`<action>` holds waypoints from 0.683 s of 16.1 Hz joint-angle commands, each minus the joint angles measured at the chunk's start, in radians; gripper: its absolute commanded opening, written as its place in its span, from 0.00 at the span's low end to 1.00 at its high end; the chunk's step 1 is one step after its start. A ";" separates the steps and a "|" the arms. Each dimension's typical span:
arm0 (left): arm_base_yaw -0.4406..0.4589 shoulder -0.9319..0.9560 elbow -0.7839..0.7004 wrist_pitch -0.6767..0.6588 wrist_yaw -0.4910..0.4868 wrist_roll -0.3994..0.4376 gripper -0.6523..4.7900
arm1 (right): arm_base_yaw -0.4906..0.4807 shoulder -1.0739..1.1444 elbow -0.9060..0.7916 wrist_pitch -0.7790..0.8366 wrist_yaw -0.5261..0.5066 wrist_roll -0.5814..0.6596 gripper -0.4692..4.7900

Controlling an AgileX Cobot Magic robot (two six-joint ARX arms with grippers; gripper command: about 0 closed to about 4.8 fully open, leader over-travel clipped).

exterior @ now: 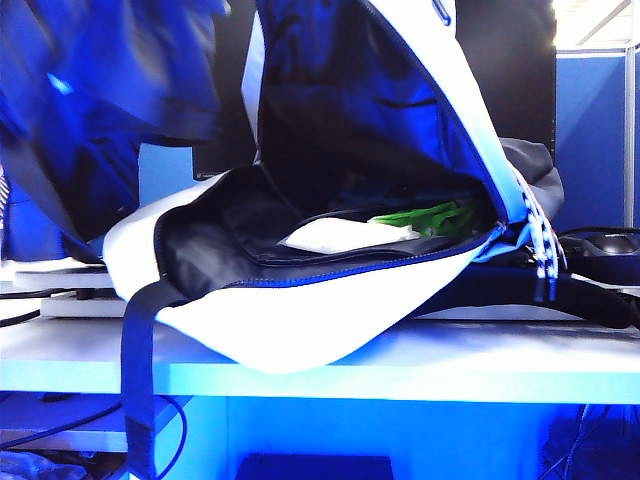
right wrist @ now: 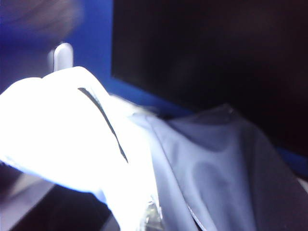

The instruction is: Put the gray clothes into the backpack.

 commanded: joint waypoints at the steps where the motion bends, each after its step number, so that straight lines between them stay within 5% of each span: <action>1: -0.042 -0.073 0.003 -0.169 0.177 -0.138 0.11 | 0.002 -0.015 0.014 0.145 0.001 0.016 0.08; 3: -0.149 -0.070 0.003 -0.261 0.248 -0.144 0.11 | 0.002 -0.015 0.014 0.170 0.000 0.061 0.08; 8: -0.350 0.111 -0.003 -0.313 0.091 -0.074 0.11 | 0.004 -0.031 0.014 0.189 -0.105 0.130 0.08; 11: -0.356 0.411 -0.003 -0.045 0.100 -0.148 0.11 | 0.003 -0.088 0.014 0.182 -0.178 0.135 0.08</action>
